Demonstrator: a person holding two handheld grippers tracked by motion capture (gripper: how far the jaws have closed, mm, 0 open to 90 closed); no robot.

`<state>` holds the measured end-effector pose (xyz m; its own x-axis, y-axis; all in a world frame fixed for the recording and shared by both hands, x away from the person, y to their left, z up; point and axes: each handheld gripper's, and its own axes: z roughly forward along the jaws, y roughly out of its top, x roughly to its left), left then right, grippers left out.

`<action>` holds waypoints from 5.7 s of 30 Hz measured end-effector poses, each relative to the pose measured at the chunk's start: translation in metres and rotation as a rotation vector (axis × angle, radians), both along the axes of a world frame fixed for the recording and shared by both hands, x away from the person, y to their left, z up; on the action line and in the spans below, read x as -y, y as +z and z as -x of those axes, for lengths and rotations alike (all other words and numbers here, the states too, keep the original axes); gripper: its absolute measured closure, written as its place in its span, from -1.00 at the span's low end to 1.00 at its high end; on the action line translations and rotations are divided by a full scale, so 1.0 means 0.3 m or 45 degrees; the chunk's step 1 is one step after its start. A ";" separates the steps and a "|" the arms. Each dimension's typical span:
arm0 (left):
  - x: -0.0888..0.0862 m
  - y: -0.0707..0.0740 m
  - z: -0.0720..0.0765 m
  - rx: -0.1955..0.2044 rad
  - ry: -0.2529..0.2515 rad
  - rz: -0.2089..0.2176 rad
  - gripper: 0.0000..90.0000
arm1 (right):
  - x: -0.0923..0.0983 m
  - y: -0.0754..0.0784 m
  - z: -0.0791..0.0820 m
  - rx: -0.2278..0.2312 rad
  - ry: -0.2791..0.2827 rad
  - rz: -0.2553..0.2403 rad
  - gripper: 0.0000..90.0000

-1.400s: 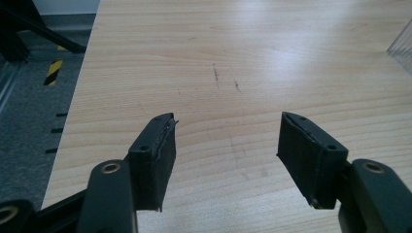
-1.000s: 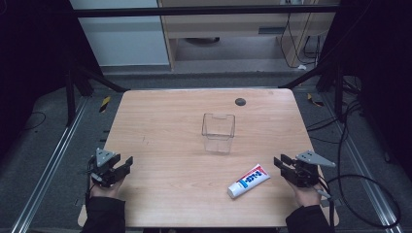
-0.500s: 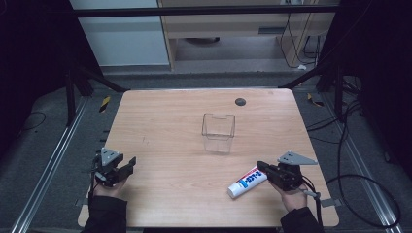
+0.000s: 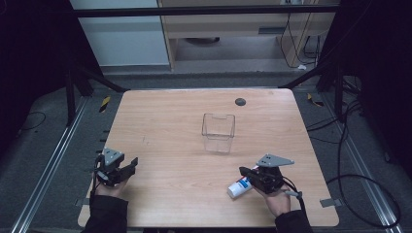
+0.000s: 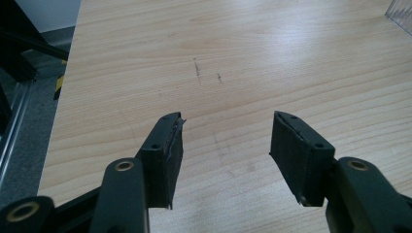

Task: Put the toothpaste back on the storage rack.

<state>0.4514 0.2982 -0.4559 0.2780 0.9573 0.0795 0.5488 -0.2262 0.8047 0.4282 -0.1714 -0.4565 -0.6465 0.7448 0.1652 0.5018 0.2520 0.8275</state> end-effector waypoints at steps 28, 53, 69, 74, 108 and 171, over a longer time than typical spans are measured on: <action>0.009 -0.009 -0.012 -0.038 0.002 -0.026 -0.09 | -0.078 -0.068 -0.008 -0.130 0.083 0.133 1.00; 0.005 -0.013 -0.015 -0.057 0.009 -0.025 -0.15 | -0.026 -0.064 0.015 -0.179 0.149 0.141 1.00; 0.003 -0.015 -0.016 -0.064 0.014 -0.029 -0.16 | 0.033 -0.055 0.031 -0.225 0.173 0.140 1.00; 0.002 -0.015 -0.016 -0.065 0.016 -0.027 -0.16 | 0.040 -0.052 0.036 -0.228 0.175 0.158 1.00; -0.002 -0.020 -0.017 -0.076 0.029 -0.039 -0.18 | 0.121 -0.036 0.055 -0.274 0.103 0.216 1.00; 0.012 -0.039 -0.044 -0.126 -0.009 -0.063 -0.26 | 0.008 -0.009 -0.101 -0.445 -0.149 0.433 -0.27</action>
